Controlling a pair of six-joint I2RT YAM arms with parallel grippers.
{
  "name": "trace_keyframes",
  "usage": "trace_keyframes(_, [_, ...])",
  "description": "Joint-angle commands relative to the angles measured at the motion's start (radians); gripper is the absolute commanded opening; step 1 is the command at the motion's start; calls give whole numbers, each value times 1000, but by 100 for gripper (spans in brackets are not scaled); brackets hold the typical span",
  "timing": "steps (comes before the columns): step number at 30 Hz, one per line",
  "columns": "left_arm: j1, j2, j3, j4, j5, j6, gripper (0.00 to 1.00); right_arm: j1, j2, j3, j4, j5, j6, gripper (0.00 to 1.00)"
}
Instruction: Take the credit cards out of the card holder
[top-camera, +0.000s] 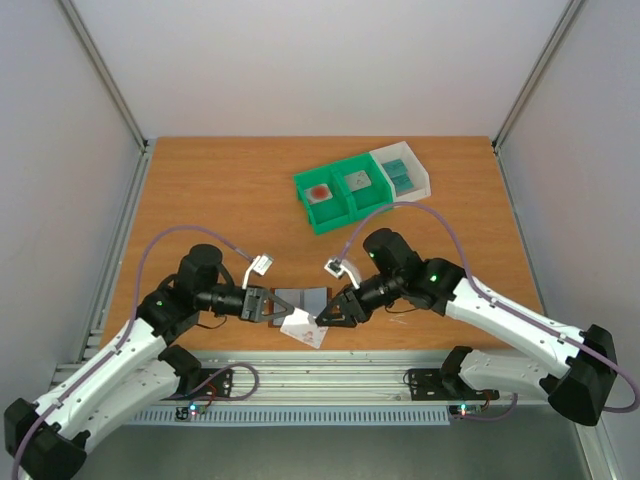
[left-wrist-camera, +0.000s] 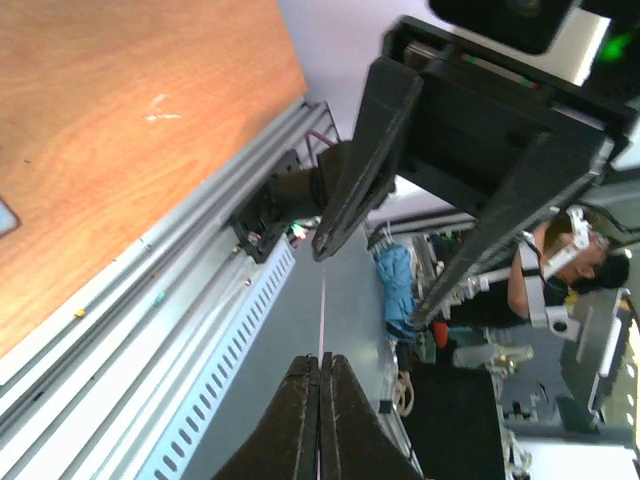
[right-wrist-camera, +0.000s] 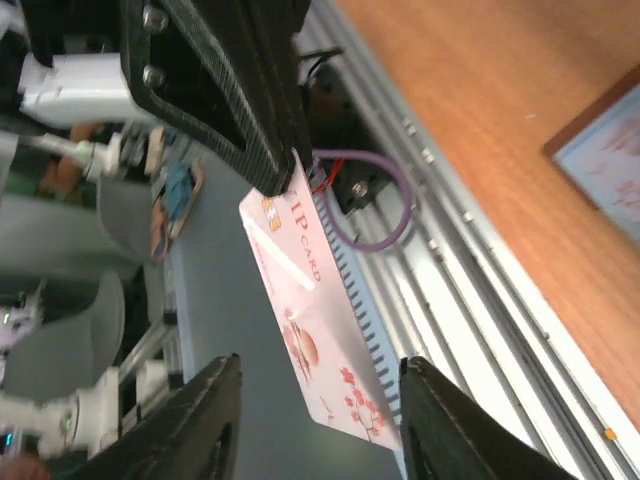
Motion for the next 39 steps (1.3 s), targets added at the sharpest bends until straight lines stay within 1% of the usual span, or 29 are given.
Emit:
trace_keyframes(1, [-3, 2, -14, 59, -104, -31, 0, -3, -52, -6, 65, 208, 110, 48])
trace_keyframes(2, [-3, -10, -16, 69, -136, -43, 0, -5, -64, -14, 78, 270, 168, 51])
trace_keyframes(4, [-3, -36, -28, 104, -204, -69, 1, -7, -89, -41, 118, 356, 256, 55])
trace_keyframes(7, [-3, -74, -52, 178, -318, -136, 0, -8, -134, -95, 218, 431, 388, 59])
trace_keyframes(9, [-3, -95, -62, 225, -389, -169, 1, -8, -154, -120, 269, 479, 429, 61])
trace_keyframes(11, [-3, -105, -66, 277, -450, -200, 0, -8, -164, -123, 265, 546, 455, 62])
trace_keyframes(14, [-2, -105, -56, 305, -548, -225, 0, -8, -175, -129, 305, 574, 505, 62])
trace_keyframes(18, [-3, -95, -46, 335, -632, -263, 0, -8, -186, -166, 423, 581, 603, 62])
trace_keyframes(19, [-3, -92, -51, 367, -648, -273, 0, -8, -185, -173, 455, 584, 620, 62])
trace_keyframes(21, [-3, -86, -66, 423, -669, -303, 1, -8, -175, -176, 500, 589, 647, 61])
trace_keyframes(25, [-3, -83, -112, 537, -696, -382, 0, -8, -138, -179, 558, 600, 715, 55])
trace_keyframes(28, [-3, -82, -138, 602, -702, -410, 0, -8, -103, -188, 656, 589, 760, 50])
trace_keyframes(30, [-3, -80, -143, 612, -705, -424, 0, -8, -82, -184, 691, 577, 772, 44])
trace_keyframes(32, [-3, -76, -150, 632, -701, -432, 1, -9, -71, -182, 704, 575, 778, 35])
trace_keyframes(34, [-3, -72, -161, 658, -696, -443, 1, -8, -69, -186, 709, 586, 790, 31])
trace_keyframes(37, [-3, -61, -169, 680, -691, -464, 0, -8, -74, -198, 714, 609, 804, 30])
trace_keyframes(39, [-3, -55, -172, 691, -686, -474, 0, -8, -77, -200, 707, 618, 811, 31])
